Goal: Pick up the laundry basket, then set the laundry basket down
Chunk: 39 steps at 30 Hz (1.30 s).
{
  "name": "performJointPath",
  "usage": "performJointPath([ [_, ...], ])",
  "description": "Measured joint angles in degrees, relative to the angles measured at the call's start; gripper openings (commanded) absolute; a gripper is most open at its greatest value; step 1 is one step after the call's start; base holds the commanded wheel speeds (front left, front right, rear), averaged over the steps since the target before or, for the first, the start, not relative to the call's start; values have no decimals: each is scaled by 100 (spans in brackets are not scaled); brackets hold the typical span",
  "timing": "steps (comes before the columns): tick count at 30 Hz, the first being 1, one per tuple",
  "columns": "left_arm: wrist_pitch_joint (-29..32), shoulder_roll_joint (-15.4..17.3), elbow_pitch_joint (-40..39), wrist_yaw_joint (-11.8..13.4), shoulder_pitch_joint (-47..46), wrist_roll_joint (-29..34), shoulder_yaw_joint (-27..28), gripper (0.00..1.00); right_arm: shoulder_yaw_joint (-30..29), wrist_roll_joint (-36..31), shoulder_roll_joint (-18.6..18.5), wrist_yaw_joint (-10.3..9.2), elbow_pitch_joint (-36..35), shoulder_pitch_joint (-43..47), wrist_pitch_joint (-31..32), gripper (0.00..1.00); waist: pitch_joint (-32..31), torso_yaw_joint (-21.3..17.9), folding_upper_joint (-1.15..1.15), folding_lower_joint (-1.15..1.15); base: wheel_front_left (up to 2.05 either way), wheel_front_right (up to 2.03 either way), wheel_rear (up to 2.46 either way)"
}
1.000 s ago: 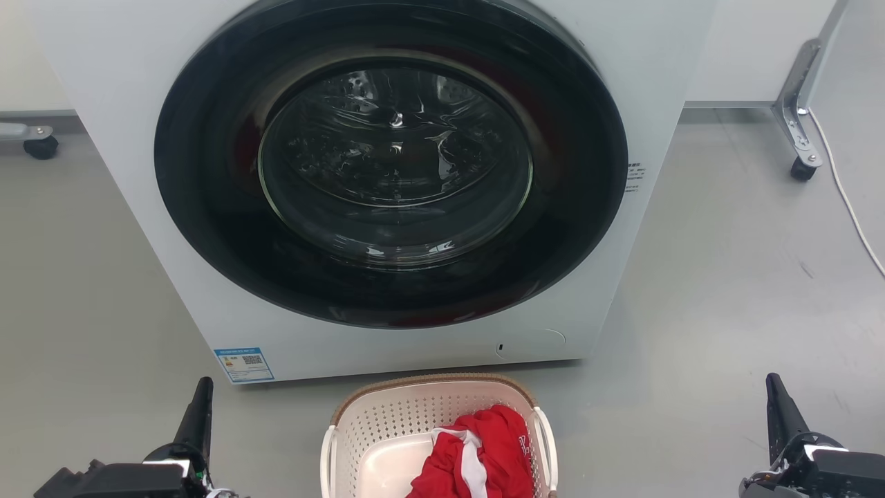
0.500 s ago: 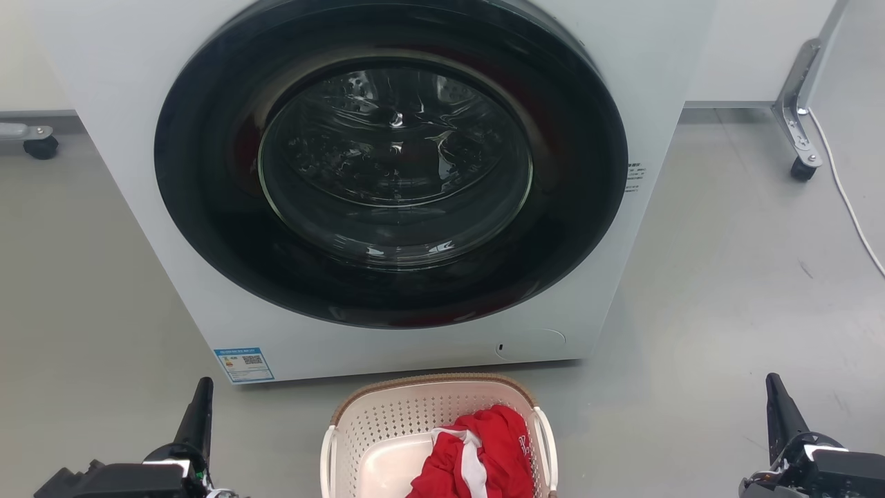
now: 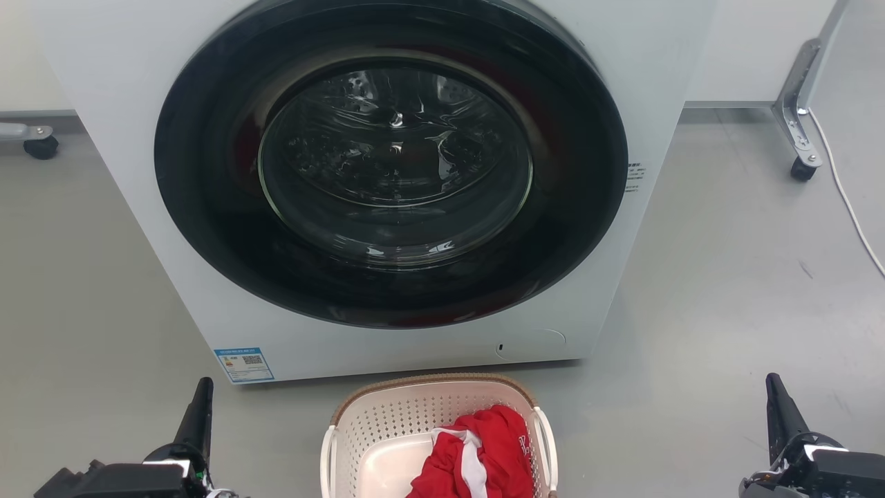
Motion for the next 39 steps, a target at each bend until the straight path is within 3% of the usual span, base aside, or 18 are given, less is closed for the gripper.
performJointPath([
  [39, 0, 0, 4, 0, -1, 0, 0, 0, 0, 0, 0, 0, -1, 0, 0, 0, 0, 0, 0, 0, 0, 0, 0],
])
